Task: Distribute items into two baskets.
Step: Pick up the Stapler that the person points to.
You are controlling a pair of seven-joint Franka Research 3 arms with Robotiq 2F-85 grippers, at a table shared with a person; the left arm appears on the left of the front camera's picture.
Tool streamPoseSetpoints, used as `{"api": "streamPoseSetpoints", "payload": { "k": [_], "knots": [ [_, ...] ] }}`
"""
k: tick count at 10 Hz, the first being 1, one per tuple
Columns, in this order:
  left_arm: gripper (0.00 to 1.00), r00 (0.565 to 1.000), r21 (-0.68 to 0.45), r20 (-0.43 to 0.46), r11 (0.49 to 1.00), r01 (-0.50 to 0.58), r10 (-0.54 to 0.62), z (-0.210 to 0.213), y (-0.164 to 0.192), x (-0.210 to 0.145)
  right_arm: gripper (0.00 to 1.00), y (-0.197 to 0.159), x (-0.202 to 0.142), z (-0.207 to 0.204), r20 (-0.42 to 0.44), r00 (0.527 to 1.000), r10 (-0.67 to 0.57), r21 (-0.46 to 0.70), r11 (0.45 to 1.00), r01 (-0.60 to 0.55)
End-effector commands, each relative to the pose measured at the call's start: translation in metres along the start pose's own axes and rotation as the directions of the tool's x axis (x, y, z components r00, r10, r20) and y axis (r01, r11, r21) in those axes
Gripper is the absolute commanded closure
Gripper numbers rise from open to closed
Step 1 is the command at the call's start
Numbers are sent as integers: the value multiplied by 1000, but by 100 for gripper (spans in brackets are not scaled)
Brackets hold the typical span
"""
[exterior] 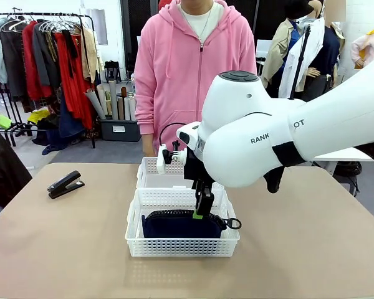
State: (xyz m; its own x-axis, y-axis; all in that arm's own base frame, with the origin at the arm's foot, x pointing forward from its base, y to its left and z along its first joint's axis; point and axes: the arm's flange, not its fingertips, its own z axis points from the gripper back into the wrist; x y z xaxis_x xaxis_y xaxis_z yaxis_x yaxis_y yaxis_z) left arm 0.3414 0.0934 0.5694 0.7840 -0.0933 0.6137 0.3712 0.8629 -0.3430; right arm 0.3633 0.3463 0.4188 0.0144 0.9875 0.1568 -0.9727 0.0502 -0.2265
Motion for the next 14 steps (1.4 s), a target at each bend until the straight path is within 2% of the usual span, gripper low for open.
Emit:
{"api": "streamPoseSetpoints", "payload": {
  "k": [1, 3, 4, 5, 8, 9, 10, 11, 13, 14],
  "knots": [
    [0, 1000, 5, -2, 1000, -1, 1, 0, 0, 0, 0, -1, 2, 0, 6, 1000, -1, -14, 1000, 1],
    [0, 1000, 5, -2, 1000, -1, 1, 0, 0, 0, 0, 0, 0, 0, 0, 1000, 0, 0, 1000, 0],
    [0, 1000, 5, -2, 1000, -1, 1, 0, 0, 0, 0, -17, -11, 16, -6, 994, -107, -49, 993, 107],
    [0, 1000, 5, -2, 1000, -1, 1, 0, 0, 0, 0, -34, -30, 31, -4, 981, -195, -48, 980, 195],
    [0, 1000, 5, -2, 1000, -1, 1, 0, 0, 0, 0, -81, -86, 67, 24, 926, -377, 22, 926, 377],
    [0, 1000, 5, -2, 1000, -1, 1, 0, 0, 0, 0, -95, -107, 81, 23, 880, -474, 44, 880, 472],
    [0, 1000, 5, -2, 1000, -1, 1, 0, 0, 0, 0, -110, -135, 96, 37, 799, -601, 73, 799, 597],
    [0, 1000, 5, -2, 1000, -1, 1, 0, 0, 0, 0, -117, -161, 111, 69, 732, -678, 110, 734, 670],
    [0, 1000, 5, -2, 1000, -1, 1, 0, 0, 0, 0, -118, -210, 137, 154, 639, -754, 165, 657, 735],
    [0, 1000, 5, -2, 1000, -1, 1, 0, 0, 0, 0, -116, -239, 145, 189, 580, -792, 231, 610, 758]
  ]
}}
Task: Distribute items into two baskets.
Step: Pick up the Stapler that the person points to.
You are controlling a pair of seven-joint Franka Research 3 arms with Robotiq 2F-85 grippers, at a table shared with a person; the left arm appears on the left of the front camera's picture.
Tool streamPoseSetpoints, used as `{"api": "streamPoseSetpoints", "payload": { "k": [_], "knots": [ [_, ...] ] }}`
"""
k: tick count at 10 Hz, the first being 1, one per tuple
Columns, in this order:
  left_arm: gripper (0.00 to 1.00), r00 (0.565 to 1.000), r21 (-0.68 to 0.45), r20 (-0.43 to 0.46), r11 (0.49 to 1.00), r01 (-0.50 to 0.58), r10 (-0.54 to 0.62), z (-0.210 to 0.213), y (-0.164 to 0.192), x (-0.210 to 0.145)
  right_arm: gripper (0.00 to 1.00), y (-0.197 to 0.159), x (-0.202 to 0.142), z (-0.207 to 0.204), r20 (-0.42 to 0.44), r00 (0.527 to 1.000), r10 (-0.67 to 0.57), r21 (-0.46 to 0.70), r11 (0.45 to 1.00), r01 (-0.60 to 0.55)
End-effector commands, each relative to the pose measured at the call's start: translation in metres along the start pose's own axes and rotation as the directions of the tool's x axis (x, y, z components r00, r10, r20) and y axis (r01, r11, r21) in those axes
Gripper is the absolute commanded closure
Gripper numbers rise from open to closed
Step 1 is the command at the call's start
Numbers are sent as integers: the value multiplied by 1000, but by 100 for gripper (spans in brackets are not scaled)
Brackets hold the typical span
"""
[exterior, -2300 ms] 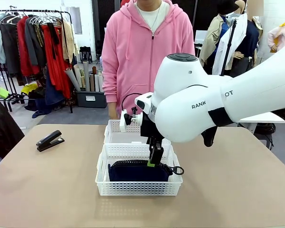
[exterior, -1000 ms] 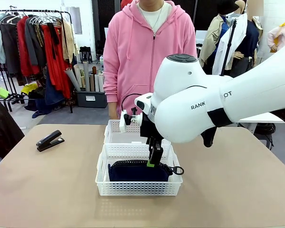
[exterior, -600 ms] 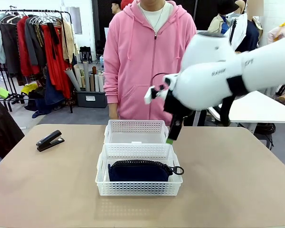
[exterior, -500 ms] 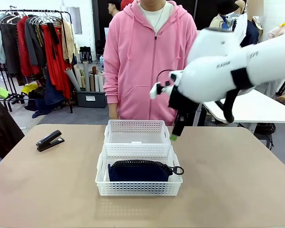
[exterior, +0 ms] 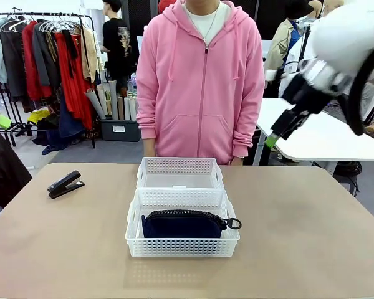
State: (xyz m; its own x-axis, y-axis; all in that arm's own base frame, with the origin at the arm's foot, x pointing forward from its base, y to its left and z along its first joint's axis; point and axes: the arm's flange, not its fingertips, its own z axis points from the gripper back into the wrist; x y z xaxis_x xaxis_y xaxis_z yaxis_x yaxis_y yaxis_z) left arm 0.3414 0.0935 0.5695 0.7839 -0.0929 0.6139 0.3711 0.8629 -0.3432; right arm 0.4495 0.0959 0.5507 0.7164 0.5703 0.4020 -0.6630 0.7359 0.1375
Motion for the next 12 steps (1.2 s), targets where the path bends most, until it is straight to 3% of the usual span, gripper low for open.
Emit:
{"api": "streamPoseSetpoints", "payload": {
  "k": [1, 7, 12],
  "knots": [
    [0, 1000, 5, -2, 1000, -1, 1, 0, 0, 0, 0, -17, -32, 14, 107, 987, -120, 91, 990, 111],
    [0, 1000, 5, -2, 1000, -1, 1, 0, 0, 0, 0, -66, -141, 51, 301, 891, -339, 203, 936, 288],
    [0, 1000, 5, -2, 1000, -1, 1, 0, 0, 0, 0, -86, -180, 66, 341, 858, -383, 253, 917, 309]
  ]
}}
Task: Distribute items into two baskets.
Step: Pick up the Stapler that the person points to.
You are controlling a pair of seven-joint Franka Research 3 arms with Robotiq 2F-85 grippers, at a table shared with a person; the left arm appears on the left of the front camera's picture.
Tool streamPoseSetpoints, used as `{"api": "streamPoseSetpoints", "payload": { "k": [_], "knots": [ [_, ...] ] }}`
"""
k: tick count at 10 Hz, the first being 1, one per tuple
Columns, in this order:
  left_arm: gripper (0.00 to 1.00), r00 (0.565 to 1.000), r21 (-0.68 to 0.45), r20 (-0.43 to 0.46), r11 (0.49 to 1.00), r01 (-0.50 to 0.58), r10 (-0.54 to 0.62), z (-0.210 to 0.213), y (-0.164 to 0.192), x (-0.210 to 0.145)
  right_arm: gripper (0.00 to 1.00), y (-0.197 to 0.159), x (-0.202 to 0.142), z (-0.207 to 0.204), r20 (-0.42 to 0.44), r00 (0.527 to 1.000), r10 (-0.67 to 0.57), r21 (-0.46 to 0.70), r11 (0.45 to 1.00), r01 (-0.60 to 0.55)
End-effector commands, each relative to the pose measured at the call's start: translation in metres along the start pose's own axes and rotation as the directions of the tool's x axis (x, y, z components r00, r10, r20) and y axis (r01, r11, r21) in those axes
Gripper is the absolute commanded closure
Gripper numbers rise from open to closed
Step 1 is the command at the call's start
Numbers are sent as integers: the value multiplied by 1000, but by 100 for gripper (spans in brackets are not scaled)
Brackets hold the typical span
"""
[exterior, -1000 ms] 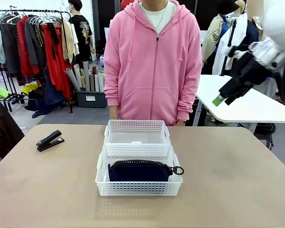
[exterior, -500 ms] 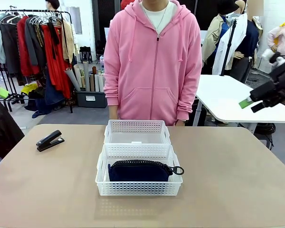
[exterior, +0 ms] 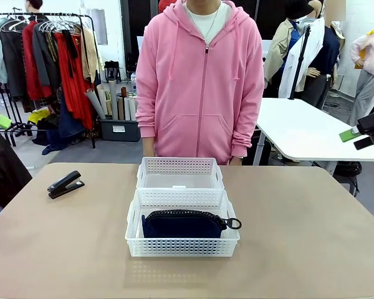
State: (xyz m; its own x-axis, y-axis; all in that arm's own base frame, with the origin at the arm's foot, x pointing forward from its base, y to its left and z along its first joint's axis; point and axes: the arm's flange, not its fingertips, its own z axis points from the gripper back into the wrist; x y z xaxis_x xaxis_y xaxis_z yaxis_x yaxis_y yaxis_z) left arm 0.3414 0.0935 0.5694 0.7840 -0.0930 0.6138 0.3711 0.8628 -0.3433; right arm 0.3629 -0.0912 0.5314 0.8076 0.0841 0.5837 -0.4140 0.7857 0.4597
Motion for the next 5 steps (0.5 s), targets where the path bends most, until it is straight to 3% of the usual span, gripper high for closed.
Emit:
{"api": "streamPoseSetpoints", "payload": {
  "k": [1, 5],
  "knots": [
    [0, 1000, 5, -2, 1000, -1, 1, 0, 0, 0, 0, -11, 2, -3, 6, 1000, 14, 55, 998, -15],
    [0, 1000, 5, -2, 1000, -1, 1, 0, 0, 0, 0, -19, 6, -8, -3, 1000, 8, 85, 996, -8]
  ]
}}
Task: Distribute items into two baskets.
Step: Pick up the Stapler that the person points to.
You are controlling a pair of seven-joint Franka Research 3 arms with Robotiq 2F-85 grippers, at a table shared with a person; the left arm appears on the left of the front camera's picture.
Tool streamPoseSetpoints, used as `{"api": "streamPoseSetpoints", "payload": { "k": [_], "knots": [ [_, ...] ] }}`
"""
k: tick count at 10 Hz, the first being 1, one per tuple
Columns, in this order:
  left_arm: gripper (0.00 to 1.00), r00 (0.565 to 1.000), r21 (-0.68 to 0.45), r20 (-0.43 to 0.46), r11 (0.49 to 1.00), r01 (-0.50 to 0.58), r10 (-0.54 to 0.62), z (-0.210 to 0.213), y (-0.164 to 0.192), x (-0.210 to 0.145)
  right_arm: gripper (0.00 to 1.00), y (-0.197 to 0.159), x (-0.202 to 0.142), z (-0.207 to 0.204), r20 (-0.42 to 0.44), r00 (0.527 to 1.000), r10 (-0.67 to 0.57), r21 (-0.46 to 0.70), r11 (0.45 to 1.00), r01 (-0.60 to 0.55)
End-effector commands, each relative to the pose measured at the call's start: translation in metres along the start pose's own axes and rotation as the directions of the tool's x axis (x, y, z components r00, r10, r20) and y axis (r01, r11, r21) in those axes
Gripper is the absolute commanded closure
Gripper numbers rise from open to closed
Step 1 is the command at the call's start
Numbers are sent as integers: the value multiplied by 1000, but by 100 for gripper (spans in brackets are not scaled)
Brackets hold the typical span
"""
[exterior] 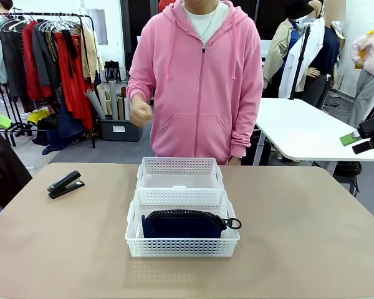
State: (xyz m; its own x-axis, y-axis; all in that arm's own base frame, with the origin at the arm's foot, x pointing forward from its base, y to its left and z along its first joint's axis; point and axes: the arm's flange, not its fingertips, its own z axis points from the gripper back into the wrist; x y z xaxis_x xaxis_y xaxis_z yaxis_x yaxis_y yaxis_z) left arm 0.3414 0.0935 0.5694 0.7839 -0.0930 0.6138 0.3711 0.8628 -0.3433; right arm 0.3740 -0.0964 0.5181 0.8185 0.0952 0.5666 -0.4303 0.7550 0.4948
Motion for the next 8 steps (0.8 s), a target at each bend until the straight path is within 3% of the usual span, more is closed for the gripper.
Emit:
{"api": "streamPoseSetpoints", "payload": {
  "k": [1, 2, 3, 8],
  "knots": [
    [0, 1000, 5, -2, 1000, -1, 1, 0, 0, 0, 0, -3, 5, 3, 25, 999, 21, 40, 999, -22],
    [0, 1000, 5, -2, 1000, -1, 1, 0, 0, 0, 0, -1, 4, 4, 62, 997, 37, 9, 999, -38],
    [0, 1000, 5, -2, 1000, -1, 1, 0, 0, 0, 0, -1, 2, -1, 1, 1000, -1, 6, 1000, 1],
    [0, 1000, 5, -2, 1000, -1, 1, 0, 0, 0, 0, -1, 2, -1, 1, 1000, -1, 6, 1000, 1]
  ]
}}
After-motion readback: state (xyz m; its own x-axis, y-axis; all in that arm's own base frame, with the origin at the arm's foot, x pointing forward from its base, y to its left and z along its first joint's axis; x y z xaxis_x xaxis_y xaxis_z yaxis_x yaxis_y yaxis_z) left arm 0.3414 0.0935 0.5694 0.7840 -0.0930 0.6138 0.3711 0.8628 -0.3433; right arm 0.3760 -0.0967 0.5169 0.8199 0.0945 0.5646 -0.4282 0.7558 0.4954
